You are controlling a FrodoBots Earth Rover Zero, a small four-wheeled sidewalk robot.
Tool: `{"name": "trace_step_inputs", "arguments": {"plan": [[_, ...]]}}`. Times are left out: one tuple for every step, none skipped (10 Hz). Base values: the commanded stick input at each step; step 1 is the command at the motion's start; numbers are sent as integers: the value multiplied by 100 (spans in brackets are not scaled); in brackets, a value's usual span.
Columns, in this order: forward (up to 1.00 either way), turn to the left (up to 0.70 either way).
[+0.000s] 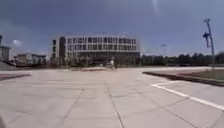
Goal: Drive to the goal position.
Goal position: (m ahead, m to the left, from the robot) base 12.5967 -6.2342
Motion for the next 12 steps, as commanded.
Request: {"name": "trace_step_inputs", "arguments": {"plan": [[85, 0], [85, 0], [85, 0], [85, 0], [85, -2], [85, -26], [85, -29], [85, -6], [85, 0], [85, 0], [85, 0], [85, 0]]}}
